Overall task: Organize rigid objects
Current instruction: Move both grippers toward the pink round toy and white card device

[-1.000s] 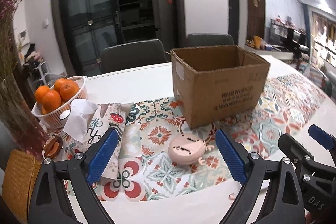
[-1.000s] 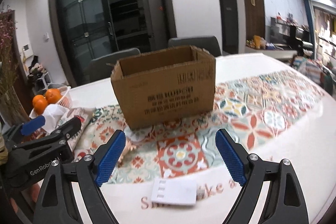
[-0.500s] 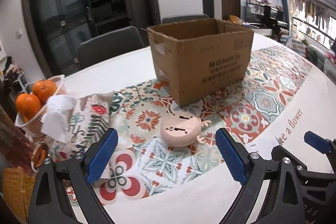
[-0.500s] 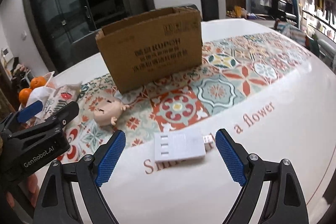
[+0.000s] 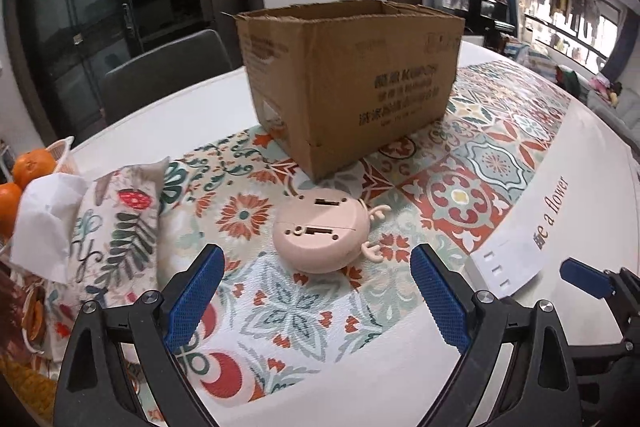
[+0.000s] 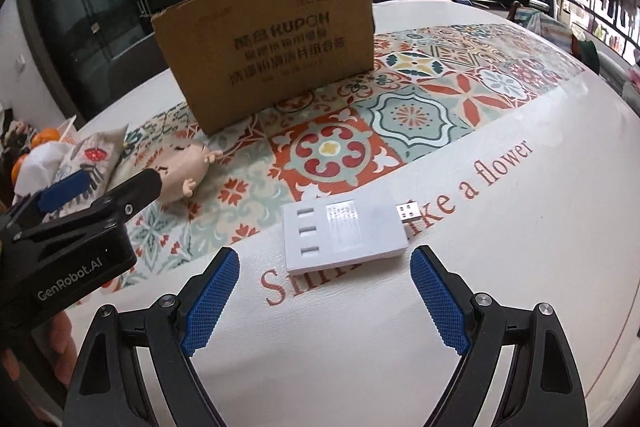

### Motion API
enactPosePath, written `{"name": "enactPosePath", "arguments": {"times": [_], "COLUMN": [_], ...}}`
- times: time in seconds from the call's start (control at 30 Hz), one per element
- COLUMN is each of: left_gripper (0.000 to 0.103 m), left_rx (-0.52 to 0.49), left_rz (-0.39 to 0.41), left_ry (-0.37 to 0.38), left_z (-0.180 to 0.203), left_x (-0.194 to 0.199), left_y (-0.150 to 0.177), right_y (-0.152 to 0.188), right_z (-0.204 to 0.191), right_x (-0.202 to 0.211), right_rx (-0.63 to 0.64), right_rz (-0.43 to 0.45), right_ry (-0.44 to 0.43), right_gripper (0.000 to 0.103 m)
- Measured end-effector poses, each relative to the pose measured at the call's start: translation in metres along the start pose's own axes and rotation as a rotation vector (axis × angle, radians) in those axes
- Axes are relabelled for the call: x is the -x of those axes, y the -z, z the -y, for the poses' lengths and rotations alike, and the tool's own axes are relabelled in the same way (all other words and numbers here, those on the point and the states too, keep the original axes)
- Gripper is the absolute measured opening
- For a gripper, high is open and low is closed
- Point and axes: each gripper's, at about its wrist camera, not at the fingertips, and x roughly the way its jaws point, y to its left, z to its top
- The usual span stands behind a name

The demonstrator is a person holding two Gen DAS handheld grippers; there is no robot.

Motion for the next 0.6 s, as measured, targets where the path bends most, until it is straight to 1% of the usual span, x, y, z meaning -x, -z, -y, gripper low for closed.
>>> {"name": "enactPosePath", "arguments": {"times": [0.2, 0.43, 0.53, 0.6], "left_gripper": [0.098, 0.099, 0.099, 0.099], "left_rx": [-0.012, -0.044, -0.067, -0.068], "left_rz": [0.01, -0.005, -0.005, -0.011], "left_ry": [0.033, 0.059, 0.067, 0.073], "left_z": [-0.001, 0.002, 0.005, 0.005], "left_x": [-0.012, -0.028, -0.033, -0.039], "left_y": [-0.003, -0.006, -0.007, -0.008], "right_y": [0.0, -0.001, -0.001, -0.002], "right_z": [-0.001, 0.002, 0.004, 0.005], "right_x": [-0.011, -0.022, -0.029, -0.03], "right_rx": [-0.015, -0.028, -0.027, -0.04], "right_rz": [-0.025, -0.047, -0.077, -0.074], "right_ry": [0.013, 0.035, 0.047, 0.045], "right_gripper": [0.088, 0.088, 0.088, 0.088]}}
